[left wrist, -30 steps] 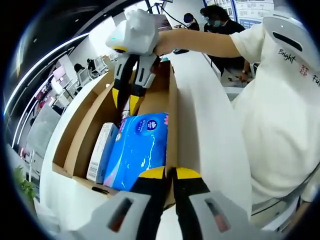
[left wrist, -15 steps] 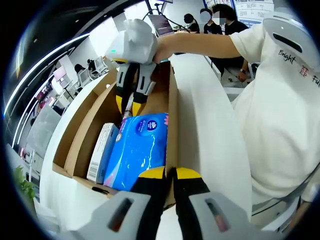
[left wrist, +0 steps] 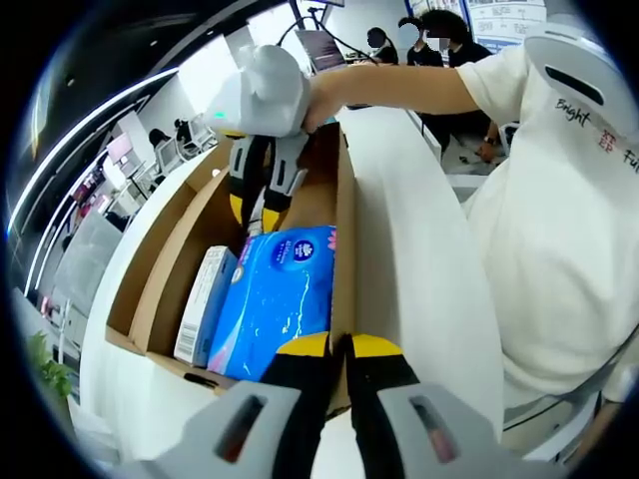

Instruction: Operate the shoe box by opening the lid, removing the specified soft item, and placing it in the target area until the item is outside and the box remains undamaged.

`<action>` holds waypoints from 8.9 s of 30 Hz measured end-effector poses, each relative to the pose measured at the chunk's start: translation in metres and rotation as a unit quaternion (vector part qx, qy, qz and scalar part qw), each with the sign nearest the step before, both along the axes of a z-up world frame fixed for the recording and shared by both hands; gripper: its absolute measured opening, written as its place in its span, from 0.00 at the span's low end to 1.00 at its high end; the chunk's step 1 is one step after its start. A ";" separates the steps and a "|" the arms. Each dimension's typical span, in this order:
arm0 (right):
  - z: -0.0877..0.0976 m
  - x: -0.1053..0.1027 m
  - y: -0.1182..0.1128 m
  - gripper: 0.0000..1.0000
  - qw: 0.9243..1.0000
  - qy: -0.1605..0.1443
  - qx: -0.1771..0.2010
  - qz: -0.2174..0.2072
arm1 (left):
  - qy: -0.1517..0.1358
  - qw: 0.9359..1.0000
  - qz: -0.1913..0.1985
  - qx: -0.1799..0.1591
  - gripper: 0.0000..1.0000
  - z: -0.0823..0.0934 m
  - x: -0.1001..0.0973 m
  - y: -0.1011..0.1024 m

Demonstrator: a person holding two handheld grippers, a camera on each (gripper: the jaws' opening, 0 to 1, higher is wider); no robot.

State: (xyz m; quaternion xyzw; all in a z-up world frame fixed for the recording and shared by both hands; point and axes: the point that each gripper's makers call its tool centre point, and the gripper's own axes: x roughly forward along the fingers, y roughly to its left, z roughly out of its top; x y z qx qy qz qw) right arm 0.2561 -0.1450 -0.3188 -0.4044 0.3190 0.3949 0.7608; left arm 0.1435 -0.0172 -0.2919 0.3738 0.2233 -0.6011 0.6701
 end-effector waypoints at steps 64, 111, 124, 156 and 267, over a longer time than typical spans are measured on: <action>-0.011 -0.036 0.020 0.18 0.980 0.189 -0.066 0.007 | 0.001 1.000 0.000 -0.007 0.05 0.001 0.001 0.000; 0.083 0.007 0.032 0.18 0.938 -0.020 0.330 -0.105 | -0.002 1.000 0.000 -0.007 0.05 0.001 -0.001 0.000; 0.106 0.006 0.023 0.18 0.917 -0.117 0.368 -0.099 | -0.003 1.000 0.001 -0.010 0.05 0.001 0.000 0.000; 0.155 -0.017 -0.010 0.18 0.855 -0.198 0.469 -0.100 | -0.004 1.000 0.003 -0.012 0.05 0.001 0.000 -0.001; 0.184 -0.083 -0.278 0.18 0.741 -0.395 0.447 -0.308 | -0.003 1.000 0.006 -0.010 0.06 0.001 -0.001 0.000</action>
